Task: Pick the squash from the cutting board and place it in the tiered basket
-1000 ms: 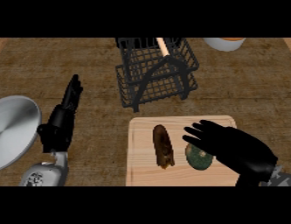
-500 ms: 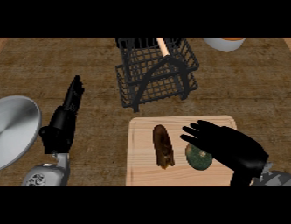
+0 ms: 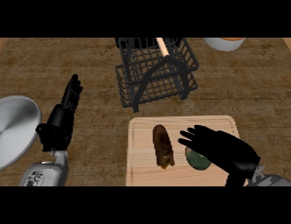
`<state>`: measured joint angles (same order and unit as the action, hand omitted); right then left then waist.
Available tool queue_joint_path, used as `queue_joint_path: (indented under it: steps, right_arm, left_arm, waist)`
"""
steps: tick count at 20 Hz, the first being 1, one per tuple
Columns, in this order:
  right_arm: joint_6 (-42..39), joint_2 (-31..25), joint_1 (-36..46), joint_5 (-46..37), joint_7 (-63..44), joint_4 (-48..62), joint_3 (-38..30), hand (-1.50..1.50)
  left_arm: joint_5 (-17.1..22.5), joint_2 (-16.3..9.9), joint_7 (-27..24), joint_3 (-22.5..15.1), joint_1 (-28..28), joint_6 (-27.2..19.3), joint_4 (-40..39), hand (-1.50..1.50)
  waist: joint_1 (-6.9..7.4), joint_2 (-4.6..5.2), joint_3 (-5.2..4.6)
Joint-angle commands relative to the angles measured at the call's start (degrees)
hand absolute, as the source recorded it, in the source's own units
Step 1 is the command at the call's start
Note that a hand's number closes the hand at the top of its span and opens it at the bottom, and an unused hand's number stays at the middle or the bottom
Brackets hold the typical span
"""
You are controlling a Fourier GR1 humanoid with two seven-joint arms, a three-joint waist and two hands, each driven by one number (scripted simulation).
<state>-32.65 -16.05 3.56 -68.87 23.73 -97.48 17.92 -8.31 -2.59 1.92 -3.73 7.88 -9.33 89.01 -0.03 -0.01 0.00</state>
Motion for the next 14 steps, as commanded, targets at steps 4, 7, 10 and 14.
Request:
queue_joint_path:
  steps: [4,7,10,14]
  right_arm:
    - [3.0,2.1,-0.9,1.0,1.1,2.0,-2.4,-1.50]
    - [8.2,3.4,0.9,0.5,2.6,5.0,-2.7,1.50]
    - [15.5,4.7,-0.4,-4.2,2.3,4.4,1.6,1.50]
    - [13.4,12.7,1.9,-14.6,-13.9,7.2,6.9,1.50]
  left_arm:
    - [-0.4,0.6,0.0,-0.7,-1.9,0.9,2.0,0.00]
    - [-1.4,0.7,4.8,-1.0,-0.2,0.1,5.0,0.00]
    - [-1.8,1.6,0.2,-1.2,-2.4,-0.9,2.8,0.00]
    - [-2.8,1.5,1.5,-1.4,0.8,-0.9,0.7,0.00]
  waist:
    - [0.02,-0.02,0.00]
    - [0.10,-0.02,0.02]
    - [0.11,-0.03,0.01]
    - [0.02,-0.06,-0.05]
